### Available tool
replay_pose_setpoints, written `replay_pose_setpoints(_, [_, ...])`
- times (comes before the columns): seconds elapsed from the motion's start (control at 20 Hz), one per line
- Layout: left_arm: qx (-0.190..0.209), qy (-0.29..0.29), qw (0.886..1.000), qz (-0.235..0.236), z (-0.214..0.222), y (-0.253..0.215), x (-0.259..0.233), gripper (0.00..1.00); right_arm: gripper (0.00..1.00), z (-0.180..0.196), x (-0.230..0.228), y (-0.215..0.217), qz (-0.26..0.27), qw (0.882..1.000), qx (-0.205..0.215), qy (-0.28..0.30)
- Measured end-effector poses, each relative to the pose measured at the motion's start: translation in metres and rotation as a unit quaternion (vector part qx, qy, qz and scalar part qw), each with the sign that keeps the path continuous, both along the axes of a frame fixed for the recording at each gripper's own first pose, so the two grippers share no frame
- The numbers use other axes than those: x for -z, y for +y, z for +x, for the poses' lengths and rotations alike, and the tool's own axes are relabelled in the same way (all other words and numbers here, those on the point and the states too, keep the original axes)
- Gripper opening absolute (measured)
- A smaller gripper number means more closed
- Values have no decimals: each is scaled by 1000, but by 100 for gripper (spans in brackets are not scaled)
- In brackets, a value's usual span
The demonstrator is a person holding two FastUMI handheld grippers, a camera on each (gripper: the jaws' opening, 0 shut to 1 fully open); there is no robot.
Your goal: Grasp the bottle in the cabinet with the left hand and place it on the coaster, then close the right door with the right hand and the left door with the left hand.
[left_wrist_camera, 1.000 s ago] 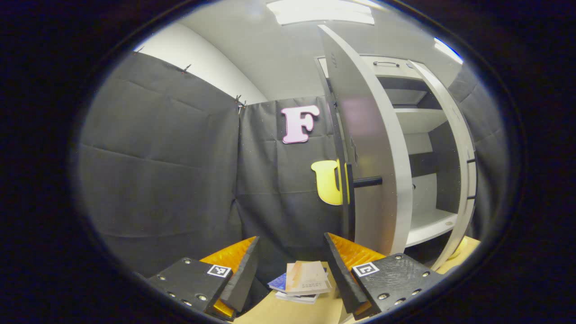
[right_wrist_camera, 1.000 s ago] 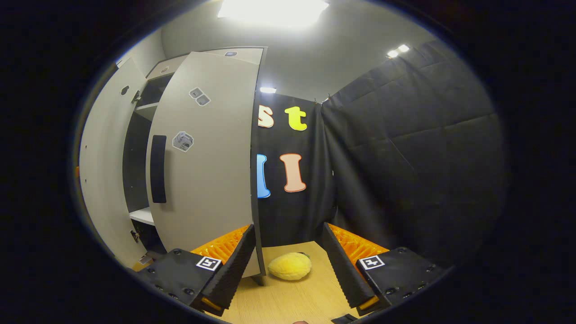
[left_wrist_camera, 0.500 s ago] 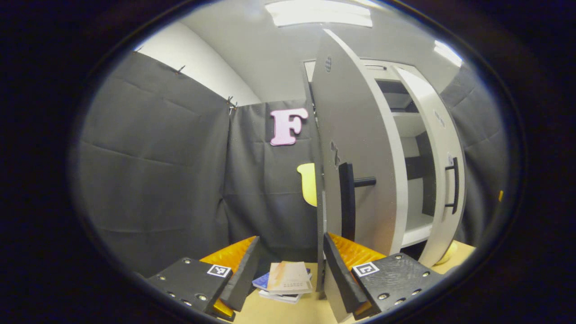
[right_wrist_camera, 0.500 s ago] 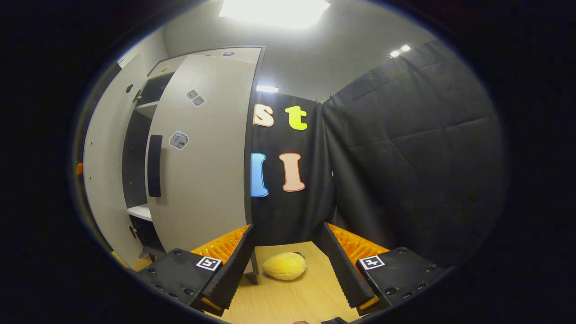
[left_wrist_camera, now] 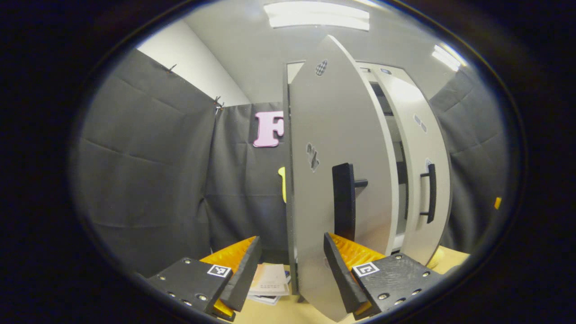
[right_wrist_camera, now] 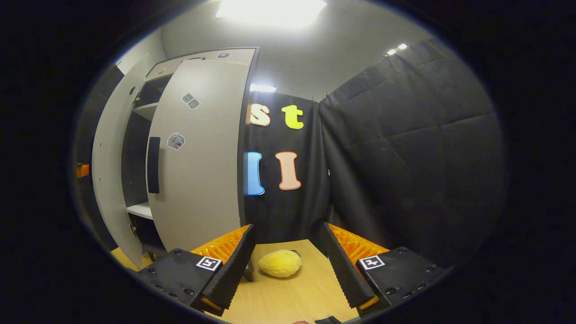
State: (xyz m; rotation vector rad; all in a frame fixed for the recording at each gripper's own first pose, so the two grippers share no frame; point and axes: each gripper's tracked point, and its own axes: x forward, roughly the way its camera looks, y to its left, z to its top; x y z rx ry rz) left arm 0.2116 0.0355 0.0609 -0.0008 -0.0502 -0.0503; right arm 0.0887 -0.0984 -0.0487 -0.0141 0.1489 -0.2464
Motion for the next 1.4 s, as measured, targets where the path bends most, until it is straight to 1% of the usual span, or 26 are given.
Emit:
replay_pose_setpoints(0.05, [5,2,1000,-1,1,-5,2,89,95,-1,0,0,0,1000,2,0])
replay_pose_setpoints(0.1, [10,3,1000,-1,3,-9,3,89,92,-2,-1,-2,-1,1000,4,1])
replay_pose_setpoints(0.15, [16,4,1000,0,5,-14,4,89,95,-5,0,-3,1,1000,7,4])
replay_pose_setpoints(0.2, [22,6,1000,0,8,-20,4,89,92,-7,2,-5,3,1000,8,6])
replay_pose_setpoints(0.35, [41,7,999,5,14,-40,7,89,92,-25,8,-14,4,1000,12,15])
replay_pose_setpoints(0.4, [44,6,999,9,15,-44,6,88,95,-27,9,-15,3,1000,11,18])
replay_pose_setpoints(0.45, [45,4,999,14,16,-48,6,88,92,-30,11,-14,4,1000,11,21])
replay_pose_setpoints(0.5, [42,0,999,21,17,-49,5,88,95,-32,12,-13,6,1000,8,24])
replay_pose_setpoints(0.55, [38,-3,999,25,17,-49,3,88,95,-34,14,-13,8,1000,5,26])
replay_pose_setpoints(0.6, [35,-5,999,27,17,-49,2,82,95,-35,15,-12,10,1000,2,28])
replay_pose_setpoints(0.7, [33,-4,999,28,13,-49,1,82,95,-36,17,-9,15,999,-9,30])
replay_pose_setpoints(0.75, [31,-7,999,29,9,-48,-2,82,95,-36,17,-7,18,999,-15,29])
replay_pose_setpoints(0.8, [27,-11,999,33,2,-47,-5,86,95,-34,15,-3,21,999,-24,27])
replay_pose_setpoints(0.9, [19,-14,999,41,-11,-43,-9,82,95,-30,12,4,28,998,-44,22])
replay_pose_setpoints(1.1, [6,-14,998,58,-57,-23,-4,82,95,-28,5,23,40,995,-91,14])
replay_pose_setpoints(1.15, [5,-12,998,63,-67,-18,-3,82,92,-29,2,27,39,994,-99,11])
replay_pose_setpoints(1.2, [3,-11,998,66,-77,-14,-1,89,95,-30,-1,29,38,994,-102,8])
replay_pose_setpoints(1.35, [4,-3,997,74,-103,-1,4,89,95,-38,-10,44,48,992,-113,-1])
replay_pose_setpoints(1.4, [6,-2,997,71,-111,2,4,89,92,-40,-14,50,50,992,-118,-3])
